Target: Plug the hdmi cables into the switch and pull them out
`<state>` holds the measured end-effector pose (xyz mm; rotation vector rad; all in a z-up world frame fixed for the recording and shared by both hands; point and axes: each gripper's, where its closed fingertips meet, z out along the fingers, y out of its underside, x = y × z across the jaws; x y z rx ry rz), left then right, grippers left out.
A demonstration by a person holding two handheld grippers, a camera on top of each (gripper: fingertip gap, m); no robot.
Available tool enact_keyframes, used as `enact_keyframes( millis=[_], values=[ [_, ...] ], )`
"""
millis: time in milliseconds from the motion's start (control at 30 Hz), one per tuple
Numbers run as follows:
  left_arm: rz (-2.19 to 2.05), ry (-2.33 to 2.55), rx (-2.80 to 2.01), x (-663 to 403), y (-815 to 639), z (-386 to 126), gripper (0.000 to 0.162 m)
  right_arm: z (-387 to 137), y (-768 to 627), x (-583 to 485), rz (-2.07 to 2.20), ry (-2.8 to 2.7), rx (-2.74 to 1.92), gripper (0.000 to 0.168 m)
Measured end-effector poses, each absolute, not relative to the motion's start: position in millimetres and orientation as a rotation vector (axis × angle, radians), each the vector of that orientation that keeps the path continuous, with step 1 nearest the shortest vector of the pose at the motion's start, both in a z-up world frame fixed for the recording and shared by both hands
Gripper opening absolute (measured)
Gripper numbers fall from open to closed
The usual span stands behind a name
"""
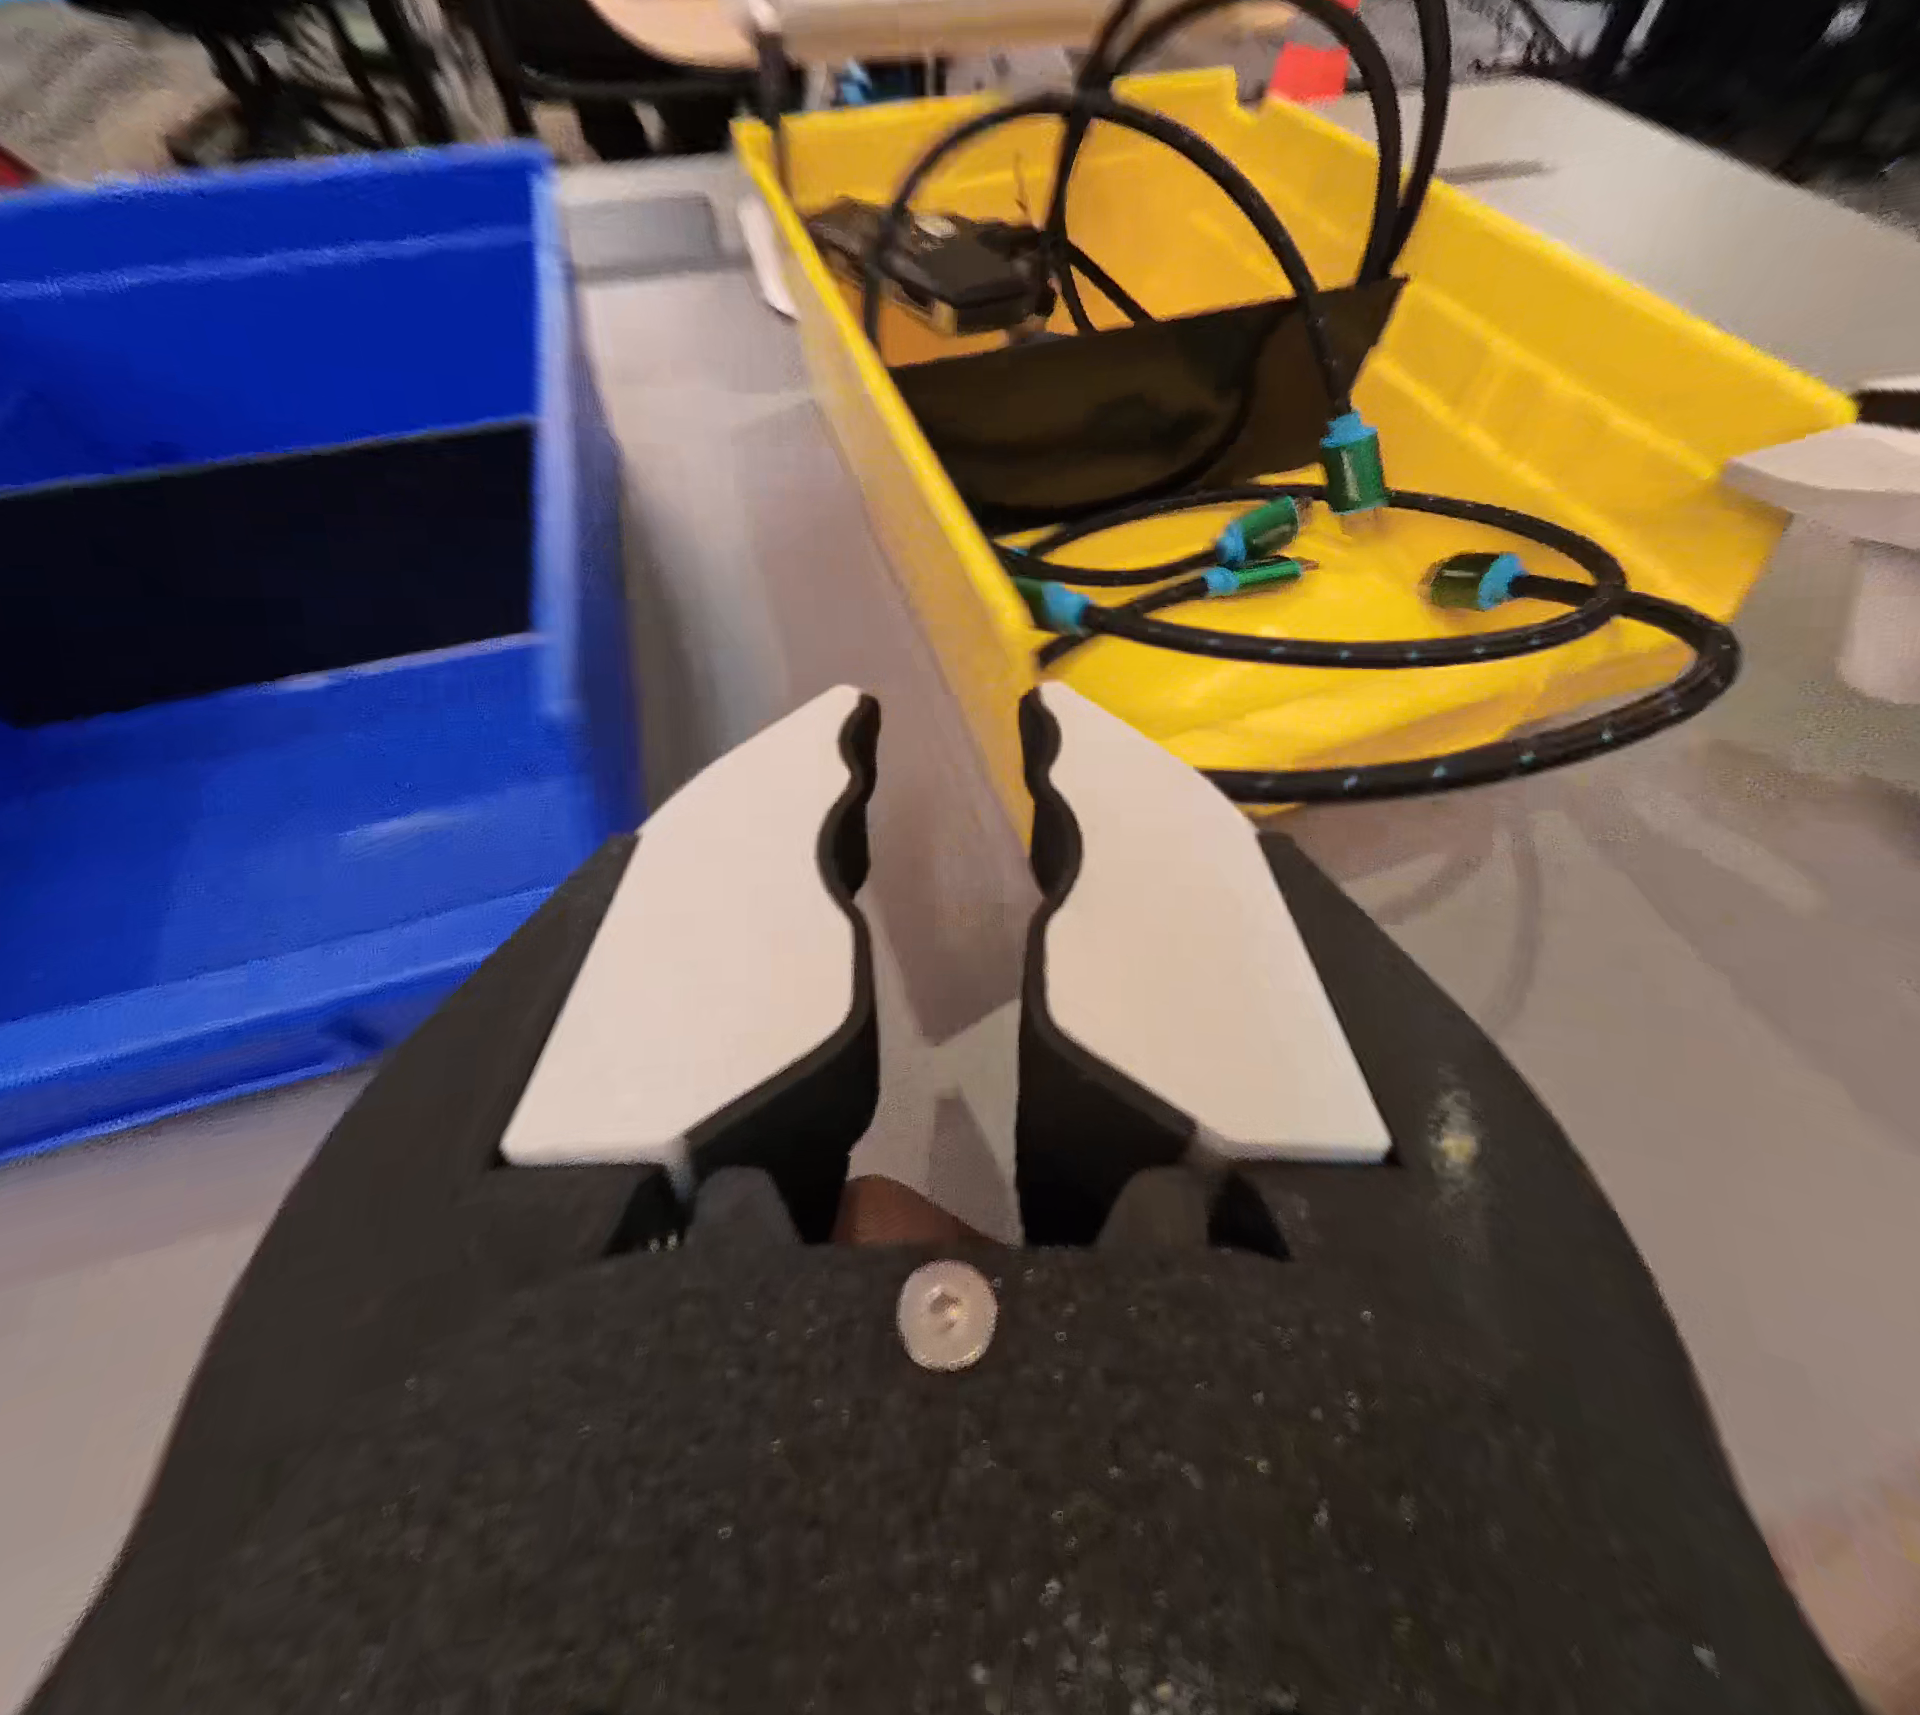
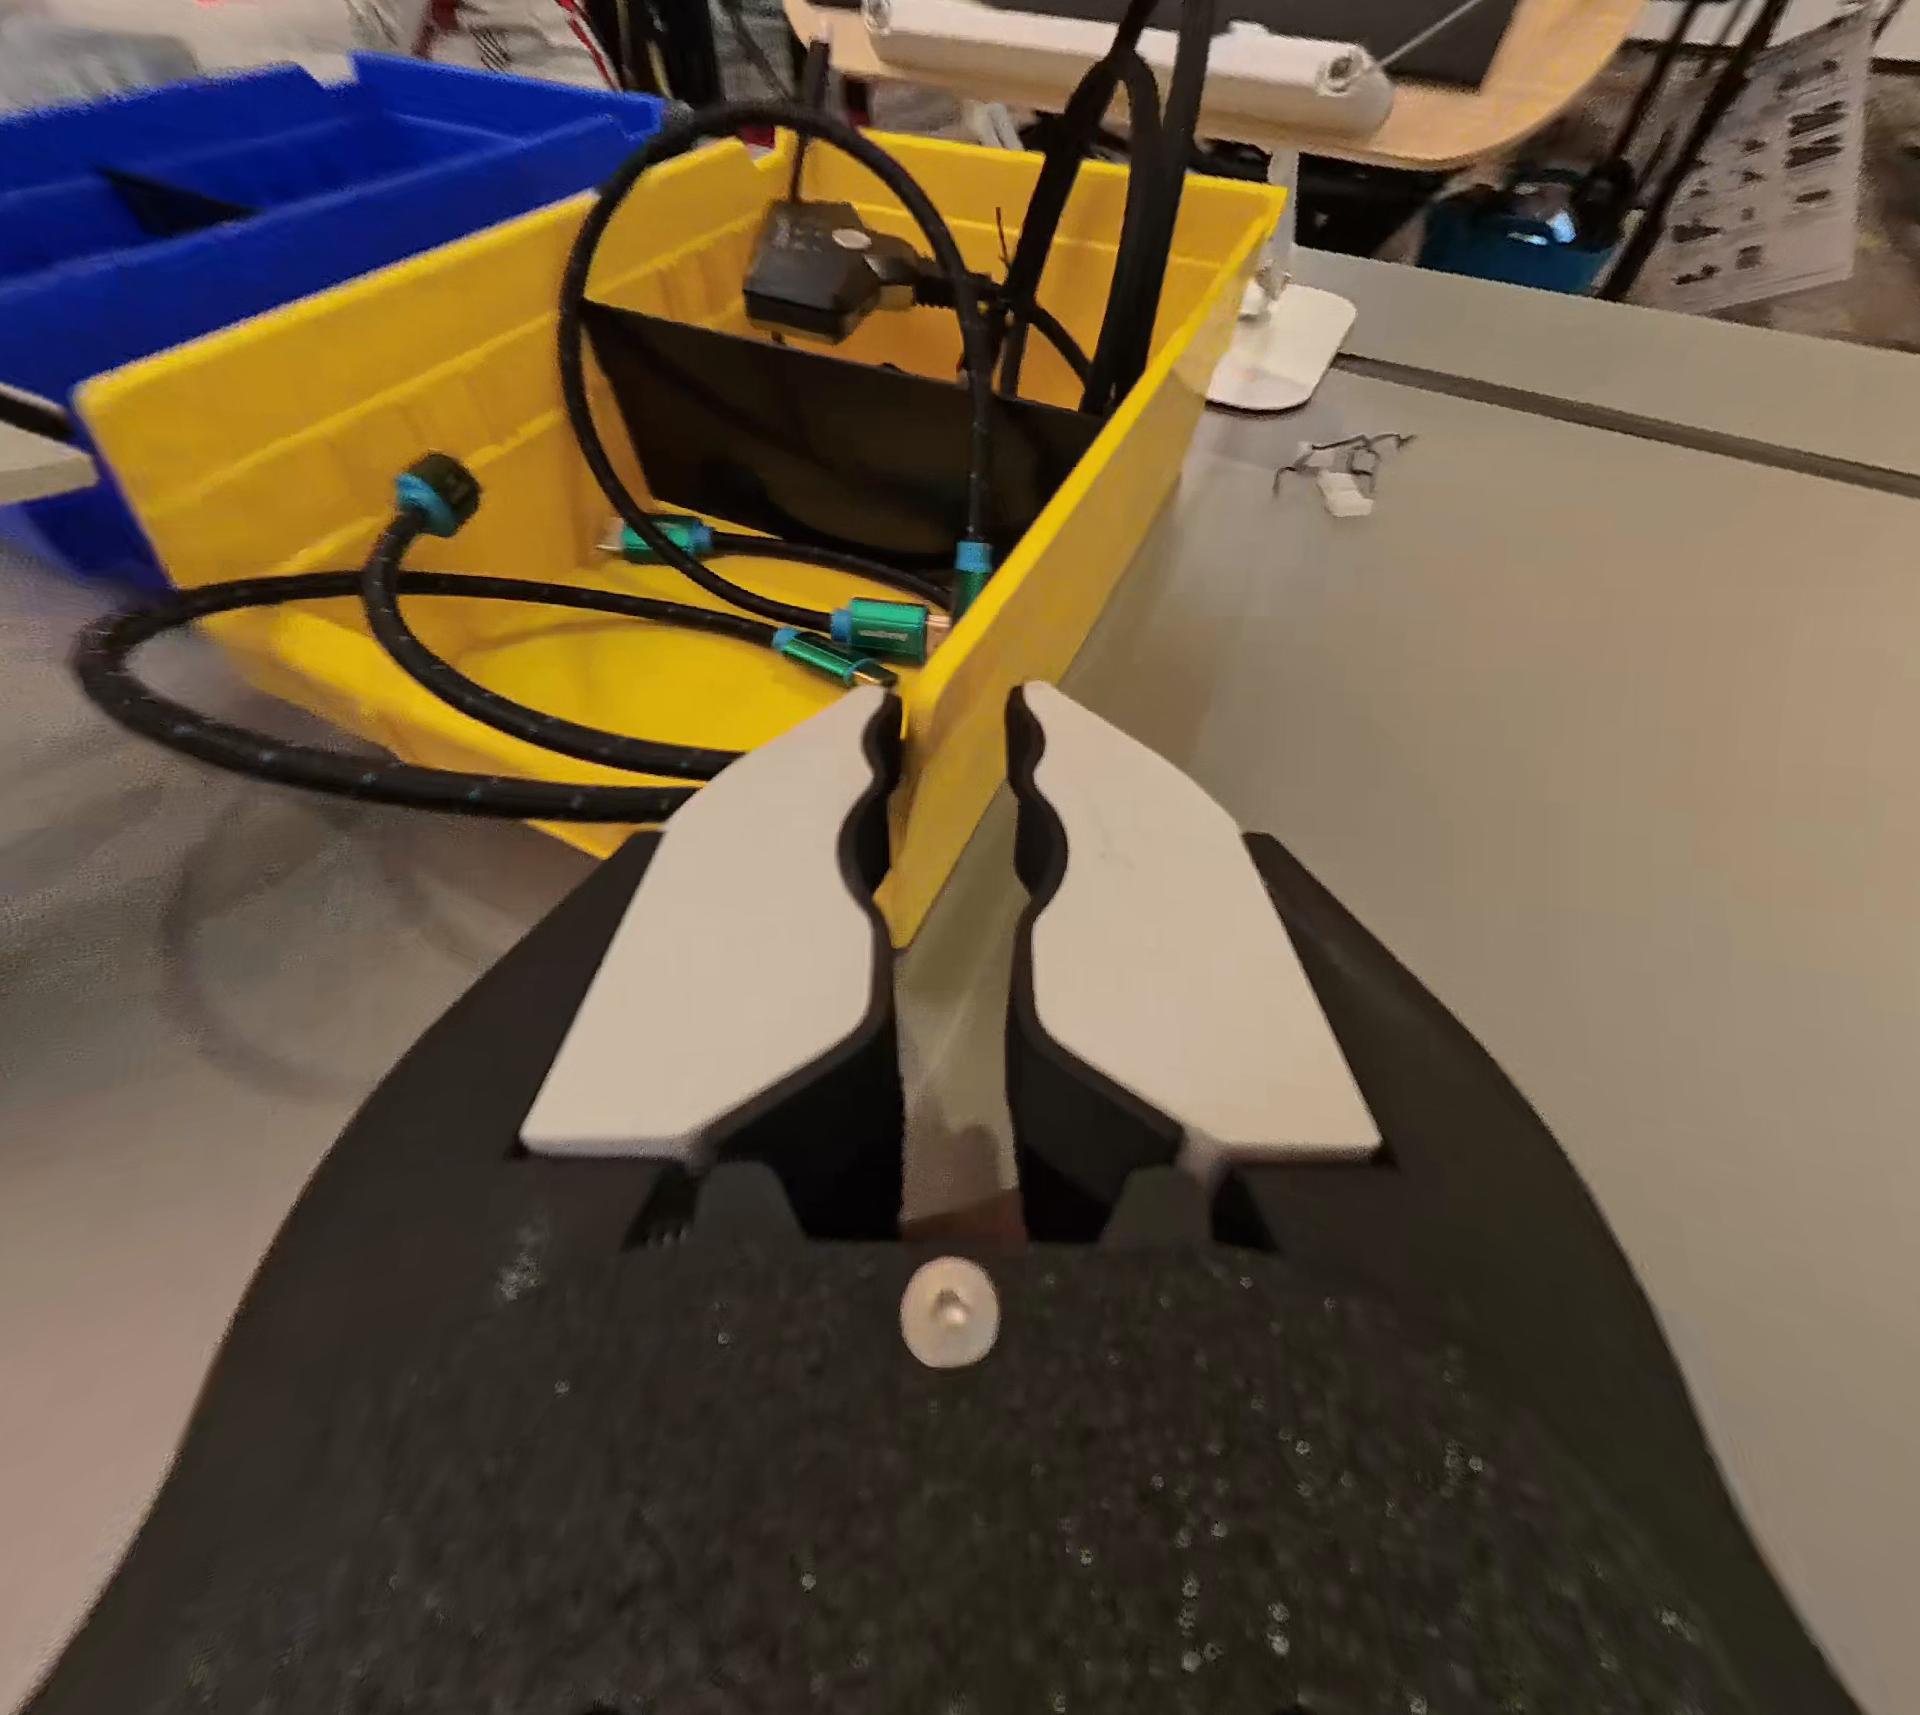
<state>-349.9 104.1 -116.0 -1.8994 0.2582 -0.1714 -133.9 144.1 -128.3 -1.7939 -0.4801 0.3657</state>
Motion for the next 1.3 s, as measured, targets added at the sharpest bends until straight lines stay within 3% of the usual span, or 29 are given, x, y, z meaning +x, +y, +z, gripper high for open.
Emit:
enact_keyframes(
  millis=[167, 233, 333, 433, 533, 633, 767, 867, 1033, 1300],
  values=[
    [0.046, 0.101, -1.78, -464, 74, -98, 0.026, -119, 133, -120, 0.426, -0.456, -1.747, 0.026],
    [0.135, -0.039, -1.8, -525, 70, -94, 0.031, -115, 128, -111, 0.364, -0.442, -1.713, 0.016],
    [0.111, -0.254, -1.819, -597, 78, -90, 0.041, -111, 120, -99, 0.294, -0.439, -1.682, 0.014],
    [0.009, -0.272, -1.944, -619, 96, -116, 0.062, -112, 113, -88, 0.235, -0.426, -1.684, 0.012],
    [0.084, -0.238, -2.052, -638, 109, -147, 0.065, -113, 109, -78, 0.207, -0.406, -1.693, 0.011],
    [-0.007, -0.227, -2.045, -640, 122, -152, 0.058, -117, 106, -70, 0.187, -0.389, -1.717, 0.011],
    [-0.066, -0.13, -1.986, -635, 134, -142, 0.037, -122, 102, -62, 0.174, -0.382, -1.739, 0.011],
    [-0.081, -0.028, -1.995, -620, 137, -145, 0.003, -123, 100, -60, 0.169, -0.384, -1.745, 0.011],
    [-0.072, -0.086, -2.015, -613, 134, -145, 0.002, -110, 75, -106, 0.167, -0.577, -1.637, 0.012],
    [-0.036, -0.055, -2.05, -599, 111, -146, 0.003, -146, 2, -317, 0.506, -1.129, -1.624, 0.014]
  ],
)
